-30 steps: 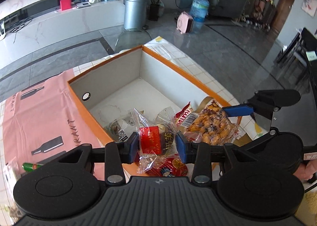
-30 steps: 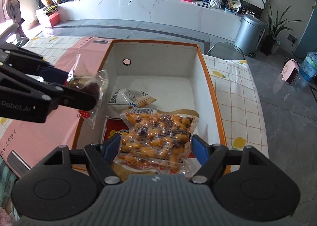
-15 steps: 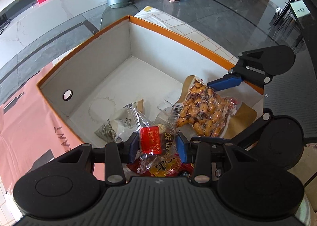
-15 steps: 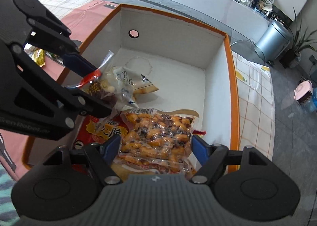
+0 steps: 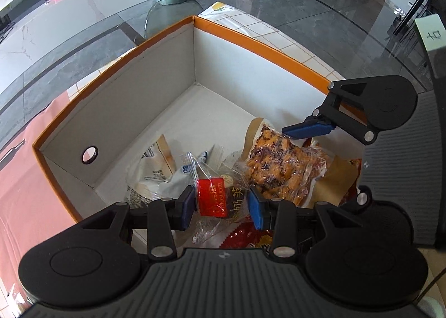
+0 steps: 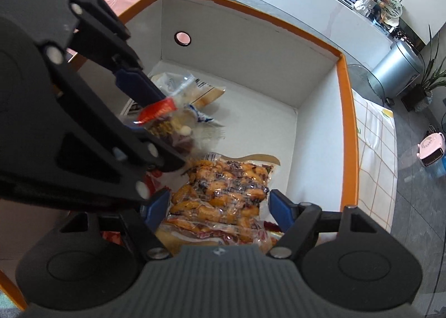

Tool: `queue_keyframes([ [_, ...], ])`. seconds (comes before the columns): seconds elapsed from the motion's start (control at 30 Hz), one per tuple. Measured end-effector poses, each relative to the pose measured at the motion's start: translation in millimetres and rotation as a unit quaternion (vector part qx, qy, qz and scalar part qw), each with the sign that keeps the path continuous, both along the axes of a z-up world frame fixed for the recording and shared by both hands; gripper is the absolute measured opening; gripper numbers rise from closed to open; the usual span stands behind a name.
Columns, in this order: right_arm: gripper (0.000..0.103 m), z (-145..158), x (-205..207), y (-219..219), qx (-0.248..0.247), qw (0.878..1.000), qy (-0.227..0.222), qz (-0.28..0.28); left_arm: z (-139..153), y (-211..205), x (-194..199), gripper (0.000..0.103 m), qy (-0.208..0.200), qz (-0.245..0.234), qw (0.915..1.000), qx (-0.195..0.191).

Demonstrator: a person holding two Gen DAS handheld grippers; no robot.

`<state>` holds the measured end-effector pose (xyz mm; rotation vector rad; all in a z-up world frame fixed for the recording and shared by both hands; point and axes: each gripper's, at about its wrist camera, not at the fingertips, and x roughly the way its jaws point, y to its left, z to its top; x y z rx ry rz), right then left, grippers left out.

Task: Organize snacks
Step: 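Lower both bags into the box and open both tools, then move both tools back over the remaining snacks on the placemat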

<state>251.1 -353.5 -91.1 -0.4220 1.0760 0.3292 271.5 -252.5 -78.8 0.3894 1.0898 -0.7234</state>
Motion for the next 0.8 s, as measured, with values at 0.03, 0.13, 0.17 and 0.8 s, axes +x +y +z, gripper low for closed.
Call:
queue_keyframes([
  [0.03,0.075,-1,1,1,-0.003,1.000,0.001,0.001,-1,0,2,0.046,0.003,0.002,1.0000,0.001],
  [0.13,0.076,-4,0,1,-0.006,1.000,0.015,0.003,-4,2,5,0.049,0.018,0.005,0.9998,0.000],
  [0.17,0.077,-4,1,2,-0.007,1.000,0.019,0.004,-4,4,5,0.049,0.019,0.006,0.9998,0.000],
  [0.8,0.093,37,-24,12,-0.021,0.999,0.027,-0.032,56,37,-27,0.069,-0.021,0.026,0.9985,-0.043],
])
